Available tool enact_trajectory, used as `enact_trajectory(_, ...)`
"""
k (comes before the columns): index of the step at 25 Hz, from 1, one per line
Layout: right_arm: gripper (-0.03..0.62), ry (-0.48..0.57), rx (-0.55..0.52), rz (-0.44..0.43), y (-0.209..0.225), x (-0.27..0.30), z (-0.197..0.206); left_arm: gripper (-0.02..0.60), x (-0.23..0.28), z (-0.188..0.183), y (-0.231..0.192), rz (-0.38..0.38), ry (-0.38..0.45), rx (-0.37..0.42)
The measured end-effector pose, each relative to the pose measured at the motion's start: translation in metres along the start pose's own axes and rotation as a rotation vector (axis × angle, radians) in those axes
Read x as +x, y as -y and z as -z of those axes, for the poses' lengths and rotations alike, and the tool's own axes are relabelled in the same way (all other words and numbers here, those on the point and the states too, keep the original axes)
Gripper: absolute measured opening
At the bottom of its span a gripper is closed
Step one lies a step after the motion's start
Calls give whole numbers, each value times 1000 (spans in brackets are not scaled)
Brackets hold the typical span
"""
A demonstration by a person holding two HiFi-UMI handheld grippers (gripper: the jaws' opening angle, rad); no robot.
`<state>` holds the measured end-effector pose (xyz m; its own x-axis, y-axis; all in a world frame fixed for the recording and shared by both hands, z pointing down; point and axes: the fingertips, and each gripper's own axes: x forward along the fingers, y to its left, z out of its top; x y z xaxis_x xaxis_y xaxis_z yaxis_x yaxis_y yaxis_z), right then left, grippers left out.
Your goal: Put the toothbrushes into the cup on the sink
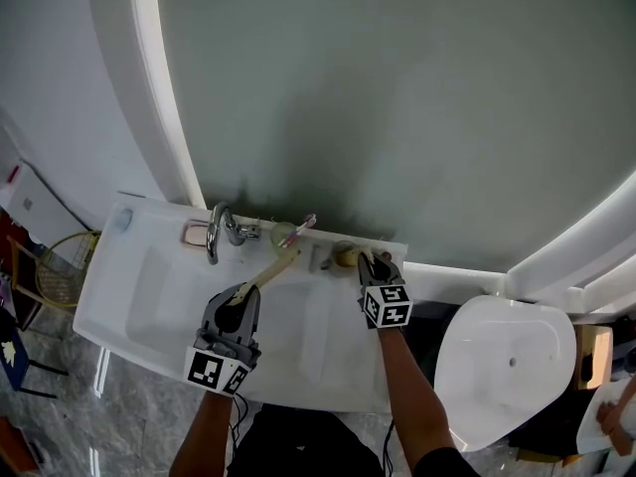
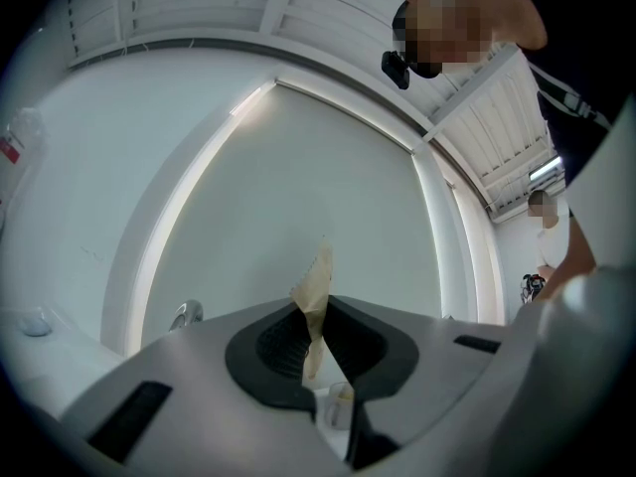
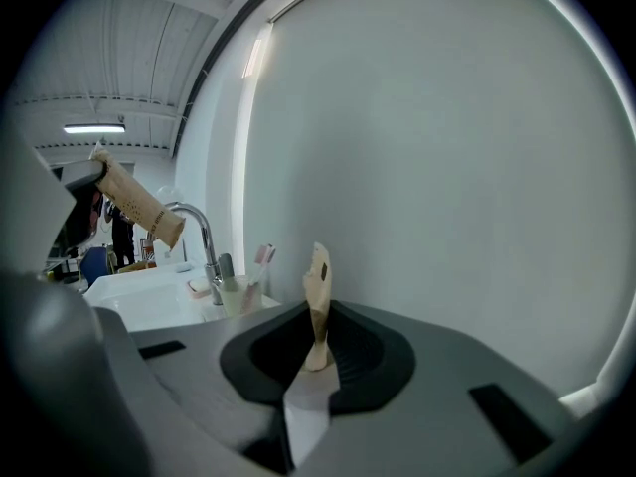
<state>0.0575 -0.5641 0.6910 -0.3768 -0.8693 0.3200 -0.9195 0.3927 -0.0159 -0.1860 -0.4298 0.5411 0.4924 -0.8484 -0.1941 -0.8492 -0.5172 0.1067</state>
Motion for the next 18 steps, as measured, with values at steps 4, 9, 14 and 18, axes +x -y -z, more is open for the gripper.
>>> enact_trajectory(4,57,5,4,15,4,-3,1,49,-1,1,1,-3,-4,-4)
enact_trajectory(9,164,42,31,13,8,-8,-4,49,0,1,2,-6,-6,-7)
enact_trajectory(14,176,72,52,22,14,-18,-14,49,4,-2,8,0,-10,-12)
enact_trajectory(18,178,102,52,30,20,-28,-30,49,9,-9,11,1,-10,-11)
